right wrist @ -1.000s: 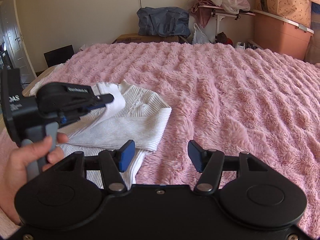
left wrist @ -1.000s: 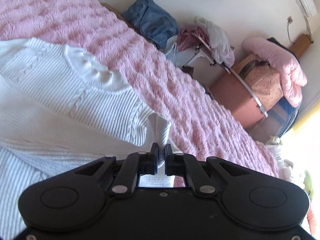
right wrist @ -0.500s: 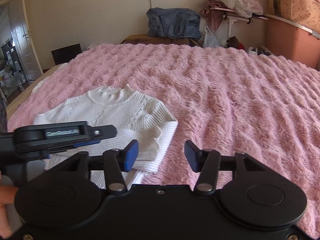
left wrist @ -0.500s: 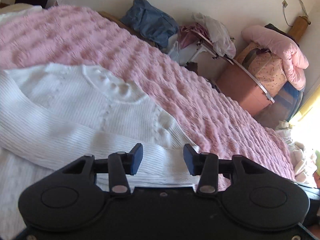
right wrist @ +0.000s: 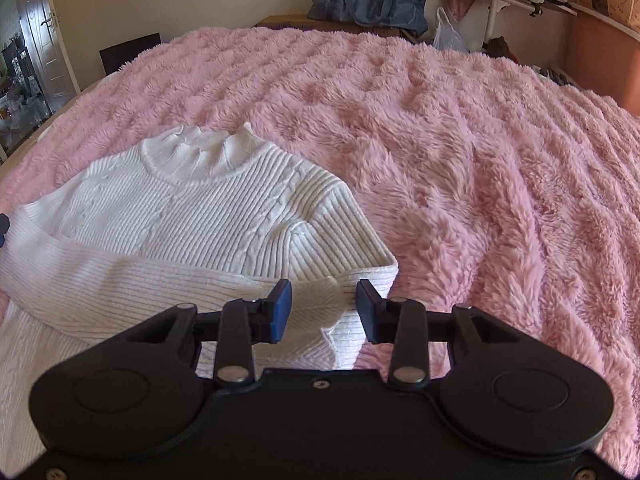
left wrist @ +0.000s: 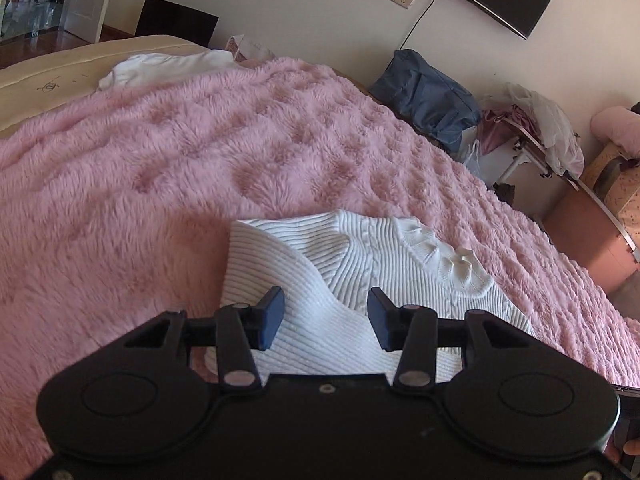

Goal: Fold small clothes
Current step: 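Lay the held sleeve across the sweater body and open the left gripper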

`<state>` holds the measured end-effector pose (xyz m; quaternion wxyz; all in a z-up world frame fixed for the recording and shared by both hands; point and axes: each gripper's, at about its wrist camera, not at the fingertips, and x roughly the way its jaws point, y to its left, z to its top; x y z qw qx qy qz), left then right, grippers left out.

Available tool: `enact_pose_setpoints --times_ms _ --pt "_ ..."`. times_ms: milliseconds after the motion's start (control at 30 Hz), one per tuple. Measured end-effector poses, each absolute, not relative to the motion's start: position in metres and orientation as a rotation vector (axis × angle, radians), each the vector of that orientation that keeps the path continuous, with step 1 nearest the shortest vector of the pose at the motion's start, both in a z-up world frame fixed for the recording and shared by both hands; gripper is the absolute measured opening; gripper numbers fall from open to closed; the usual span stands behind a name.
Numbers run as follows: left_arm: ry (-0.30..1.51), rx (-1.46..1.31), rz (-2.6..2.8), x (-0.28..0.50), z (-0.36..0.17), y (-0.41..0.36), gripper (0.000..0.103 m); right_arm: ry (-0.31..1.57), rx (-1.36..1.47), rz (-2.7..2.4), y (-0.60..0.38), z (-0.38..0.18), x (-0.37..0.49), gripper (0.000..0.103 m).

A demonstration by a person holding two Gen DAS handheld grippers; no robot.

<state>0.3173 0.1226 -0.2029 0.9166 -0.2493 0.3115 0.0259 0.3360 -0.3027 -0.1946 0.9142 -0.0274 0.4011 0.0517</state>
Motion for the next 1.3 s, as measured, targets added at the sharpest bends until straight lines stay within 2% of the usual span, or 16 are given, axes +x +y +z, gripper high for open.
enact_pose_setpoints --times_ms 133,367,567,667,733,800,967,1300 --pt "0.645 -0.509 0.054 0.325 -0.209 0.118 0.047 0.820 -0.057 0.100 -0.300 -0.194 0.334 0.010" --pt "0.617 -0.480 0.037 0.330 -0.205 0.111 0.048 0.748 -0.031 0.057 -0.311 -0.178 0.321 0.008" --pt "0.643 -0.430 0.064 0.346 -0.217 0.115 0.049 0.799 0.018 -0.002 -0.328 -0.198 0.325 0.008" --pt "0.668 -0.425 0.064 0.352 -0.229 0.119 0.049 0.803 0.017 -0.021 -0.327 -0.207 0.324 0.009" --pt "0.653 -0.470 0.060 0.345 -0.223 0.123 0.048 0.776 0.029 -0.050 -0.327 -0.202 0.319 0.031" --pt "0.611 -0.511 0.036 0.329 -0.210 0.126 0.048 0.718 0.049 -0.043 -0.326 -0.189 0.308 0.042" --pt "0.584 -0.530 -0.032 0.291 -0.194 0.116 0.049 0.628 -0.006 0.117 -0.296 -0.165 0.282 0.043" --pt "0.710 -0.473 0.021 0.303 -0.239 0.119 0.050 0.765 -0.130 0.091 -0.270 -0.209 0.288 0.043"
